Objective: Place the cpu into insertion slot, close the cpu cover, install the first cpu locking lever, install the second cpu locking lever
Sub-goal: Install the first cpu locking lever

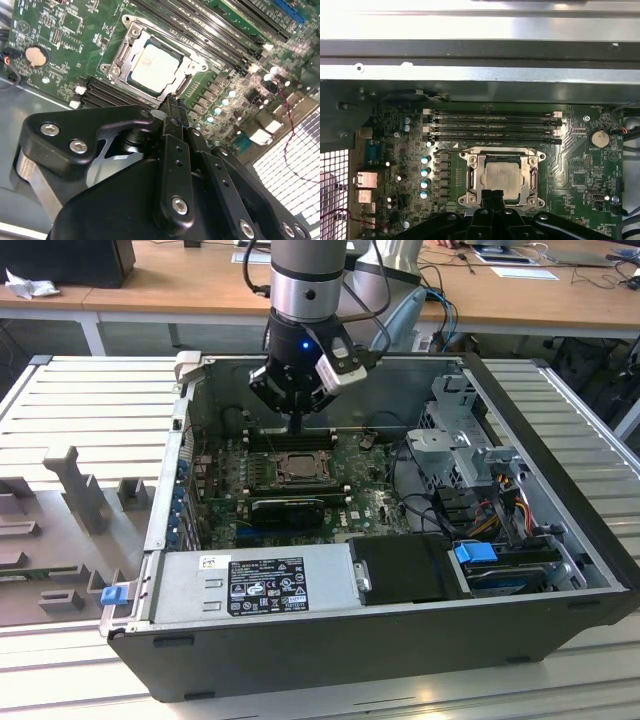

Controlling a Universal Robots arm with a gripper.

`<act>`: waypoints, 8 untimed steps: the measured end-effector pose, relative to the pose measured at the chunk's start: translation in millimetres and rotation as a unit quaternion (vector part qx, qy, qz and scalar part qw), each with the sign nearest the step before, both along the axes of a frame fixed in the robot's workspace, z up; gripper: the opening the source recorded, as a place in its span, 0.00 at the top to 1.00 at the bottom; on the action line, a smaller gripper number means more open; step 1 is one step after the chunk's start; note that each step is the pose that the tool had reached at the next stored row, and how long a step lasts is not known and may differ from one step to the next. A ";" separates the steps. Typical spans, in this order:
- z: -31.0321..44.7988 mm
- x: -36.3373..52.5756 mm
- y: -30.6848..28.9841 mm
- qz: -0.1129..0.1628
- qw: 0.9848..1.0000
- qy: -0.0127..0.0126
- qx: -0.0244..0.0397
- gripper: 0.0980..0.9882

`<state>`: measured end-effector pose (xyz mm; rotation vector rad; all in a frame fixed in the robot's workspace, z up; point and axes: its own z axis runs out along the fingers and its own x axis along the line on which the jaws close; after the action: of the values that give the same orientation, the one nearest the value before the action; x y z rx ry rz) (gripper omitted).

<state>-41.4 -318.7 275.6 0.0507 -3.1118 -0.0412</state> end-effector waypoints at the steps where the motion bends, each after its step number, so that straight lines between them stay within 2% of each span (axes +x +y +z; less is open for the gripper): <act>1: 0.0 0.0 0.0 0.005 1.000 0.000 0.000 0.99; 8: 0.0 0.0 0.0 0.041 0.999 0.000 0.000 0.99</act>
<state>-41.4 -318.7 275.6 0.1772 -3.1061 -0.0392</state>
